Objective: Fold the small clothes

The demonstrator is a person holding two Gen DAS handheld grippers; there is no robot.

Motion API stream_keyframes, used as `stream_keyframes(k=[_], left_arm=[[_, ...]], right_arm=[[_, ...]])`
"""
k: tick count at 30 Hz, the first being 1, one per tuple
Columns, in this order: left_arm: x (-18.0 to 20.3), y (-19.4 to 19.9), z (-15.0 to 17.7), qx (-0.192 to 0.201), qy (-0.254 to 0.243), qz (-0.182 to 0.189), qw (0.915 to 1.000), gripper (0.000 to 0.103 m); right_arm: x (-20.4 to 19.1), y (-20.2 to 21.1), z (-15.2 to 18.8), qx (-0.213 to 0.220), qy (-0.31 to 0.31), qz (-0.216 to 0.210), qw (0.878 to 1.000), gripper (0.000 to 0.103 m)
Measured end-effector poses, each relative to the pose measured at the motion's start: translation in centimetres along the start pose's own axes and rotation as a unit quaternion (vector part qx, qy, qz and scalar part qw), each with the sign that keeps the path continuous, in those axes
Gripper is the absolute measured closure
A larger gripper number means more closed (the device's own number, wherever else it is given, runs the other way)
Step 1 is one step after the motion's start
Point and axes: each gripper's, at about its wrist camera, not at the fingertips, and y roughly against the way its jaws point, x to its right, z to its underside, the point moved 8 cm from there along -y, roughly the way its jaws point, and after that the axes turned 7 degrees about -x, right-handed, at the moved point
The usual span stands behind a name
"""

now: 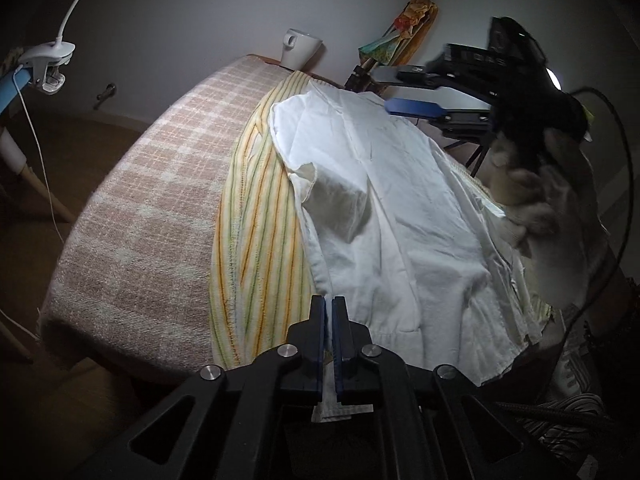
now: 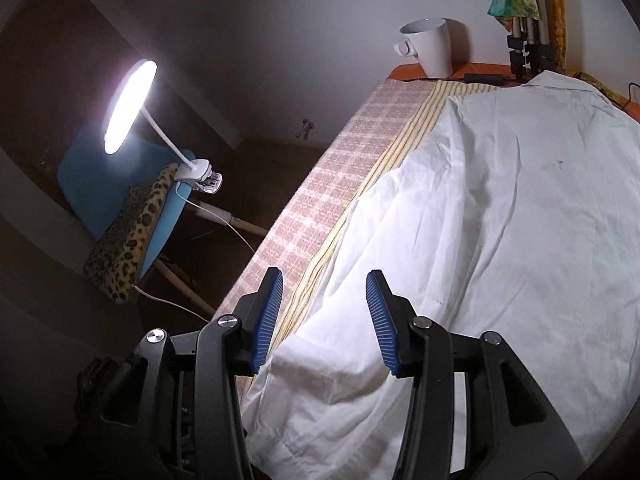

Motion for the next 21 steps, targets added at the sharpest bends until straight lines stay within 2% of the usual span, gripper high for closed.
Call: stream_keyframes(k=[6,8,11,14,21], left_arm=[[1.7,-0.3,-0.1,-0.004,-0.016,0.02,0.9997,0.103],[2.2,-0.6,0.1,-0.013,-0.015,0.034,0.9992,0.103],[2.8,-0.9,0.3,-0.022,-0.011,0.055,0.9982,0.103],[3.4,-1.2,0.0,-0.024,-0.023,0.053,0.9981,0.103],[4.4,-1.5,0.1,-0.028,-0.034,0.05,0.9978,0.103]], right_arm=[[-0.4,-5.8,-3.5,-0.038,-0.008,0.02,0.999,0.057],[-0.3,-8.0,-4.1,-0.053,-0.002,0.045,0.998,0.057],[0.3,-10.8,-4.9,-0.073,0.009,0.108,0.991,0.057],[1.1,-12.4,-5.3,-0.082,0.022,0.159,0.984,0.057],[2.2,-14.0,-5.2,-0.102,0.049,0.201,0.973,0.057]])
